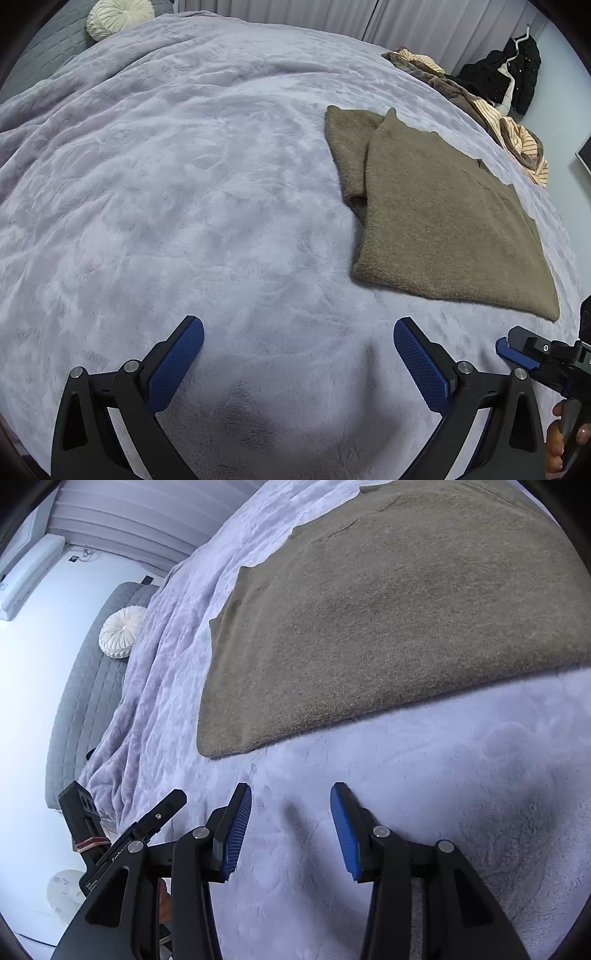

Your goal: Fold small clothes

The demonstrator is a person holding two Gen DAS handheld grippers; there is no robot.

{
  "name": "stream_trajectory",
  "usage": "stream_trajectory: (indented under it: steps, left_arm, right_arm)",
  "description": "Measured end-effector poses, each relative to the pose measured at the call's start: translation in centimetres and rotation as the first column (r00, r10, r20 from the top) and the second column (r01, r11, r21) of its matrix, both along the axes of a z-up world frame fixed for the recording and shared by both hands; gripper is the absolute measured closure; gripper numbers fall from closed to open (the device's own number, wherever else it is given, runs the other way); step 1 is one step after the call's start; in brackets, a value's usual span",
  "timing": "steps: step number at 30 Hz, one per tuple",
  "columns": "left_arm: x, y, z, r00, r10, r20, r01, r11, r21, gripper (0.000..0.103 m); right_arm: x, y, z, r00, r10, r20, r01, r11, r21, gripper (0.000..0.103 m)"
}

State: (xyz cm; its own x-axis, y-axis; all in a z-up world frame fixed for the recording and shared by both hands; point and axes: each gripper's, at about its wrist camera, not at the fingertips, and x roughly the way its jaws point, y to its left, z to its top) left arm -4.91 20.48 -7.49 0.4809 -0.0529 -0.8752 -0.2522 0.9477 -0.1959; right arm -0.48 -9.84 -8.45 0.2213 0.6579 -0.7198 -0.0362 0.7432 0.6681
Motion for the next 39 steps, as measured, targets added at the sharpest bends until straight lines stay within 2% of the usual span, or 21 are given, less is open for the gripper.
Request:
stream_trajectory:
  steps: [4,11,20,27,39]
  left_arm:
    - [1.3,-1.1,0.2,1.000,-0.028,-0.001,0.028,1.000,-0.006,0.000]
    - [3.3,-0.7,0.0,1.000,-0.028,0.006,0.029,0.990,-0.135,0.000]
    - [5.3,-0.3,-0.9,1.000,-0.020,-0.014,0.016,0.975,-0.222,0.000]
    - [6.2,-0.6,-1.2,0.999,-0.029,-0.022,0.023,0.973,-0.228,0.000]
    - [7.0,-0.3,-1.2,0.999,-0.034,-0.013,0.029,0.968,-0.249,0.000]
  right_arm:
    - [0.2,-0.3,0.0,1.000,0.003,-0.003,-0.003,1.000,0.012,0.055]
    - [1.0,-0.8,0.1,1.000,-0.028,0.000,0.028,0.999,0.045,0.055]
    - [3.0,0.8,-0.8,0.999,-0.046,-0.022,0.049,0.992,0.116,0.054]
    - [4.4,2.2,-2.1,0.995,-0.082,-0.058,0.090,0.983,0.159,0.053]
    - [5.2,3.2,-2.6,0.990,-0.119,-0.081,0.136,0.959,0.250,0.051]
